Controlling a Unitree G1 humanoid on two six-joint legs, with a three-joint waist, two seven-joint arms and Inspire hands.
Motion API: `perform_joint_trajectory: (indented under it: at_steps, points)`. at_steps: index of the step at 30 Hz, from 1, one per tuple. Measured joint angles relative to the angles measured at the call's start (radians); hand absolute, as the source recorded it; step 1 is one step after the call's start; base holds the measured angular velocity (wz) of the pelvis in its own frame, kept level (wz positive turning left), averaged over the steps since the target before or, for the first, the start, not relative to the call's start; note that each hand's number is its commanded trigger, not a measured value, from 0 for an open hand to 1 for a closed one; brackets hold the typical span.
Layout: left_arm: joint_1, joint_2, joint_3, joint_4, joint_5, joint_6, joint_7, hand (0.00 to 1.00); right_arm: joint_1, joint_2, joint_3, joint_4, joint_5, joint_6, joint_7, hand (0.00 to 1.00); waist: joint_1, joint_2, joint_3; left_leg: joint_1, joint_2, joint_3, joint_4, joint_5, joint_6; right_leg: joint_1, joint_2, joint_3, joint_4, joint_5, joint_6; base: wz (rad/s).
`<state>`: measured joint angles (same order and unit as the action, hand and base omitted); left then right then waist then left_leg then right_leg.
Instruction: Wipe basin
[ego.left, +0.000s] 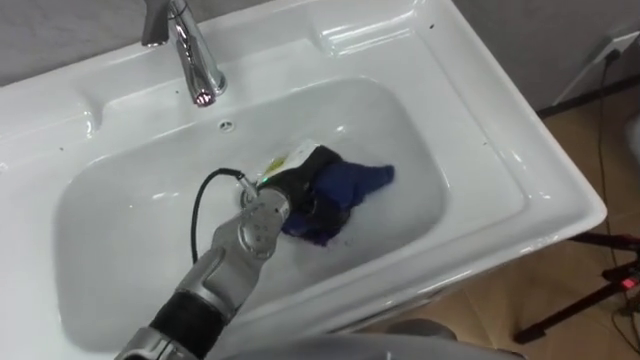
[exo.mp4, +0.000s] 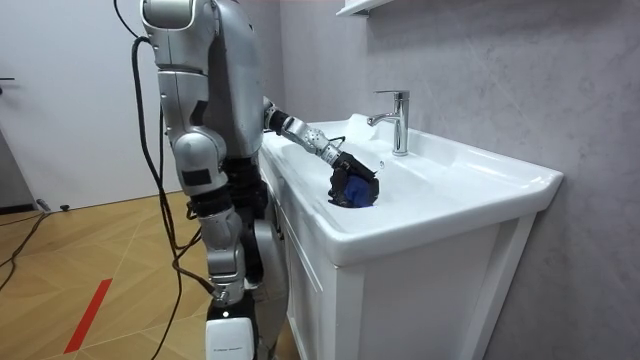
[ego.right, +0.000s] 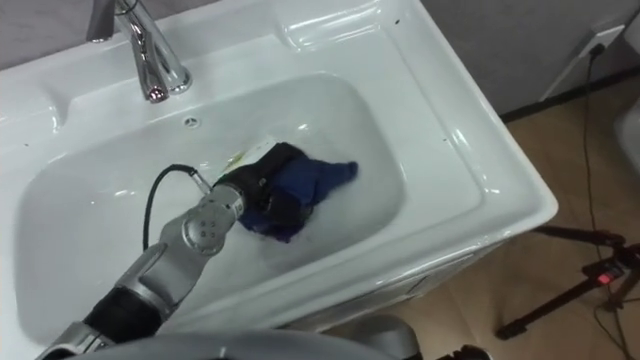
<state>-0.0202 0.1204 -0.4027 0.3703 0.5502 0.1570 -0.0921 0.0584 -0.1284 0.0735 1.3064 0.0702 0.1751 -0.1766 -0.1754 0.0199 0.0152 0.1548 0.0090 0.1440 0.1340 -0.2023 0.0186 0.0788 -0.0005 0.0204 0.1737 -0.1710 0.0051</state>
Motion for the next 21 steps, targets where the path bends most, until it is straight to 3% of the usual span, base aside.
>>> perform_joint_trajectory:
  at_steps: [4,7,12,14,18,21]
  points:
    - [0.024,0.000,0.096,0.087,0.010,-0.053,0.054,1.00,-0.003,-0.001,-0.021,0.000,0.002,-0.001,-0.018,0.00,0.025,-0.003,-0.0031,0.013,0.001,-0.005,-0.002,-0.001,-0.001,0.013,0.003,0.002,-0.001,-0.001,-0.001,-0.01]
    - [0.055,0.013,0.166,0.132,0.042,-0.075,0.168,1.00,0.000,-0.002,-0.040,-0.001,-0.028,0.009,-0.018,0.00,0.036,-0.002,-0.0046,0.013,0.001,-0.010,-0.007,-0.002,-0.002,0.004,0.005,-0.004,0.016,-0.003,-0.002,0.03]
    - [0.125,0.061,0.228,0.193,0.212,-0.077,0.439,1.00,0.021,-0.006,-0.059,0.000,-0.093,0.049,-0.019,0.00,0.046,-0.005,-0.0216,0.014,0.007,-0.008,-0.009,0.001,-0.007,0.005,0.013,-0.002,0.016,0.002,-0.010,-0.03]
    - [0.136,0.063,0.245,0.223,0.261,-0.077,0.508,1.00,0.021,-0.009,-0.059,0.000,-0.119,0.061,-0.019,0.00,0.047,-0.006,-0.0252,0.019,0.010,-0.005,-0.009,0.000,-0.009,0.007,0.016,-0.001,0.015,0.004,-0.012,-0.06]
    - [0.136,0.076,0.249,0.267,0.384,-0.068,0.571,1.00,0.019,-0.025,-0.064,-0.001,-0.134,0.066,-0.014,0.00,0.047,0.002,-0.0293,0.029,0.017,0.003,-0.018,-0.001,-0.015,0.012,0.022,0.000,0.013,0.007,-0.017,-0.08]
    - [0.136,0.078,0.249,0.286,0.417,-0.052,0.604,1.00,0.019,-0.031,-0.068,-0.001,-0.141,0.067,-0.003,0.00,0.046,0.007,-0.0300,0.034,0.021,0.005,-0.018,-0.003,-0.019,0.022,0.025,0.001,0.011,0.005,-0.021,-0.02]
